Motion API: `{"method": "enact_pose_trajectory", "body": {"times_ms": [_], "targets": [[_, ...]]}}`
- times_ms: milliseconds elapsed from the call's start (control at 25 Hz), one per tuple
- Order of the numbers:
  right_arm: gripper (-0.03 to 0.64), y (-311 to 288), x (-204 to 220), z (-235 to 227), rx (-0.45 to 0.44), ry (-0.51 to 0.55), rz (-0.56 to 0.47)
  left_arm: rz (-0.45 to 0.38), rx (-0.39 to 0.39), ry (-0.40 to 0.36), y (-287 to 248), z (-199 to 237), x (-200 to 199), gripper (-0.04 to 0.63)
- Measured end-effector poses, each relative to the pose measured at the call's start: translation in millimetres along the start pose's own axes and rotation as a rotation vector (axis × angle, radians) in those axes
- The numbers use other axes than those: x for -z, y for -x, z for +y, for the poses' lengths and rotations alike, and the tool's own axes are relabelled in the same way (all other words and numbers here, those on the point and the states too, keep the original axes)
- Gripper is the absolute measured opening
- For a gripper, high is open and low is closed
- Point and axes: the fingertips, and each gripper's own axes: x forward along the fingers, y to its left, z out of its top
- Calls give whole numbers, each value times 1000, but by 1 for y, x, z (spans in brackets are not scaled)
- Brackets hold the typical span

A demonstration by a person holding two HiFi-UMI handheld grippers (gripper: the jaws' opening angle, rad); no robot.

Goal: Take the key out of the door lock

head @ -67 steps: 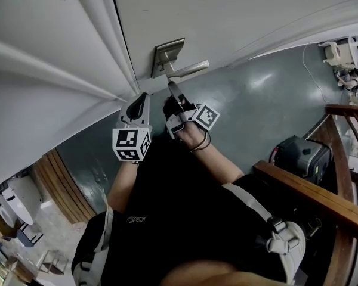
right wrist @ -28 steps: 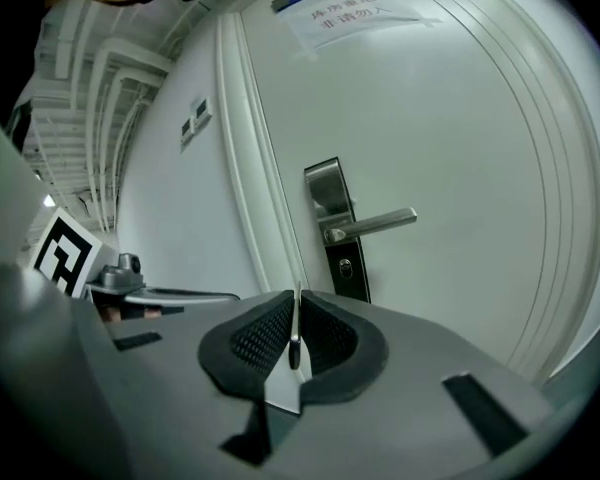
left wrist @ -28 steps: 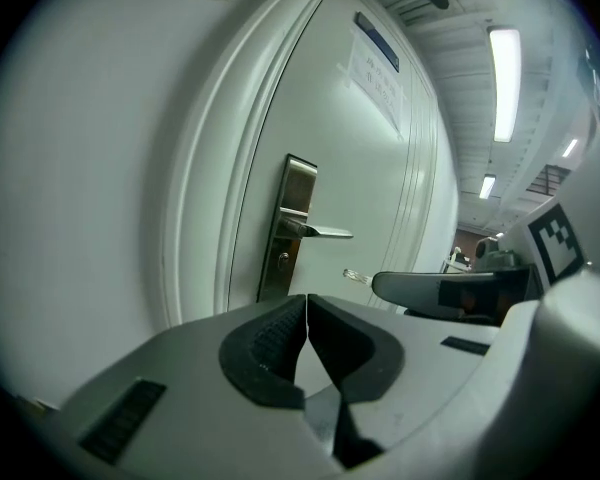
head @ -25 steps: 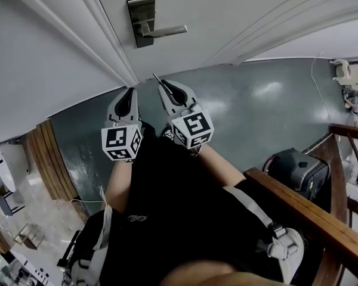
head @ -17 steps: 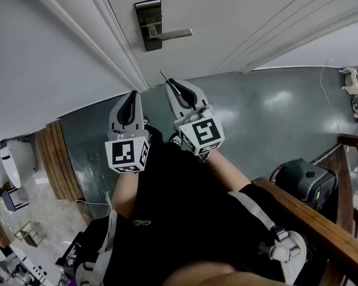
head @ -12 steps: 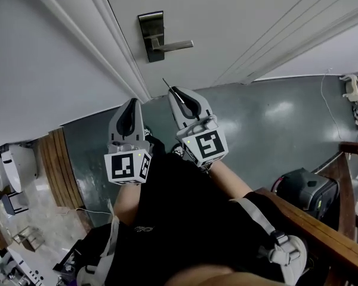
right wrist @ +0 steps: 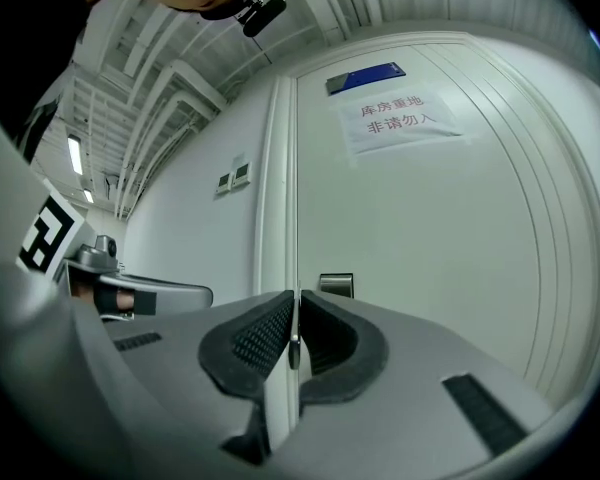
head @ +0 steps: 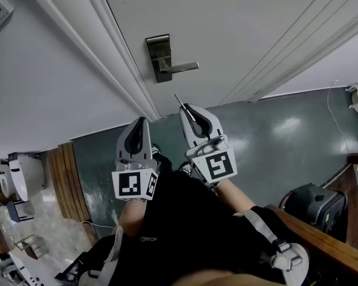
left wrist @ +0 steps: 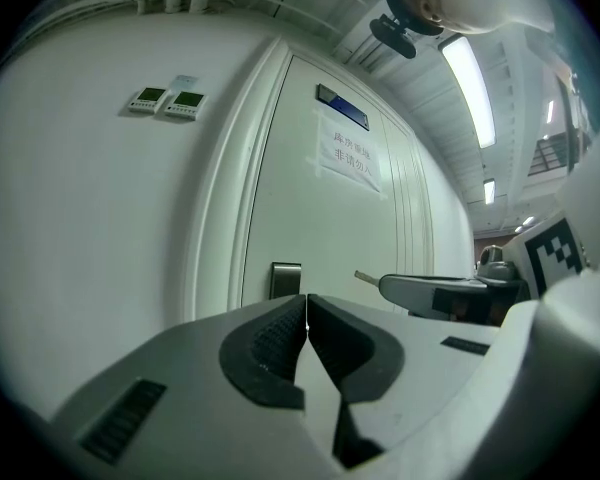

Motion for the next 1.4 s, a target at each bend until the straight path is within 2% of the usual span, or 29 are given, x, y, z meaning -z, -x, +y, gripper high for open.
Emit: {"method": "enact_pose_trajectory", "body": {"times_ms": [400, 760, 1400], "targets": [[31, -15, -5, -5, -6, 12, -49, -27, 36, -35, -18, -1, -9, 25], [31, -23, -14, -14, 19, 32, -73, -31, 35, -27, -31, 9, -12, 25], [31, -30, -6, -23, 51, 32, -43, -19, 6, -10, -34, 27, -7, 25]]}}
